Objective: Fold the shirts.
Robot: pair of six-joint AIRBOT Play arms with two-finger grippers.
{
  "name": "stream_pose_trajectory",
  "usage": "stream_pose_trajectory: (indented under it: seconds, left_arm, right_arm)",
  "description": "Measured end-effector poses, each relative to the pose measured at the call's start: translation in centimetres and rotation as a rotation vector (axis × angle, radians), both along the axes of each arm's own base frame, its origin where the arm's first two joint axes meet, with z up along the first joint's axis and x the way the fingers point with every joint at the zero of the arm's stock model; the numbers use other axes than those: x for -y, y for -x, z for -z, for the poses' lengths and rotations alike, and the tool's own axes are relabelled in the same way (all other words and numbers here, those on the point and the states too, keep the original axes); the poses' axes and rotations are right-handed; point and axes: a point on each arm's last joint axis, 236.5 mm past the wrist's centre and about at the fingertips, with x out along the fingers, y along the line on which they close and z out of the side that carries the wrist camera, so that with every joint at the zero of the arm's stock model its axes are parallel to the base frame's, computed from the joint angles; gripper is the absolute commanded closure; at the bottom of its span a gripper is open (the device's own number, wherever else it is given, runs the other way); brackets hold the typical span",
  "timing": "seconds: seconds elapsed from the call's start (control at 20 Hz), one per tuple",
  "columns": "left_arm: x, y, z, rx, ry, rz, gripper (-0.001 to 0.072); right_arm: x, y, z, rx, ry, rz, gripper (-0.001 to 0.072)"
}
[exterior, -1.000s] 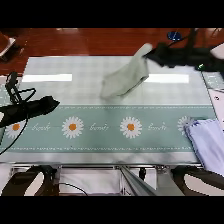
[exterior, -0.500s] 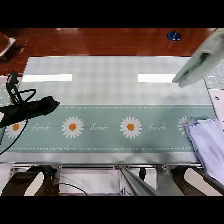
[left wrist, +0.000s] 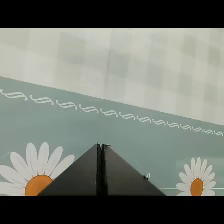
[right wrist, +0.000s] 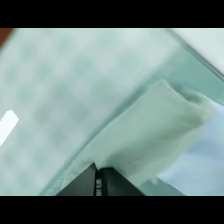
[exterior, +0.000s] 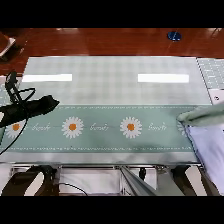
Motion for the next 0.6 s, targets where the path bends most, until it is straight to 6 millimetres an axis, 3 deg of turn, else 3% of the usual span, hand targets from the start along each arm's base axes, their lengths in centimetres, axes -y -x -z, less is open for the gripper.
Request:
stream_pose_trajectory:
  seconds: [0.3, 0.35, 0.4, 0.45, 0.6]
  left_arm:
    - [-0.3, -0.6, -0.3, 0.025, -0.003, -0.018, 0.0688]
    - [-0.4, -0.7, -0.3, 0.028, -0.003, -0.021, 0.0688]
    - [-0.4, -0.7, -0.2, 0.025, -0.003, -0.021, 0.0688]
    - [-0.4, -0.8, -0.2, 0.026, -0.004, -0.022, 0.0688]
    - [0.1, -0.7, 0.0, 0.021, -0.003, -0.006, 0.0682]
  right_arm:
    - [1.9, 13.1, 4.4, -0.288, 0.049, 0.376, 0.0686]
    - [1.9, 14.7, 4.8, -0.331, 0.060, 0.420, 0.0590]
    - [1.8, 16.0, 5.3, -0.372, 0.062, 0.452, 0.0388]
    - [1.9, 17.1, 5.8, -0.409, 0.063, 0.480, 0.0299]
    - [2.1, 18.1, 6.9, -0.467, 0.027, 0.491, 0.0311]
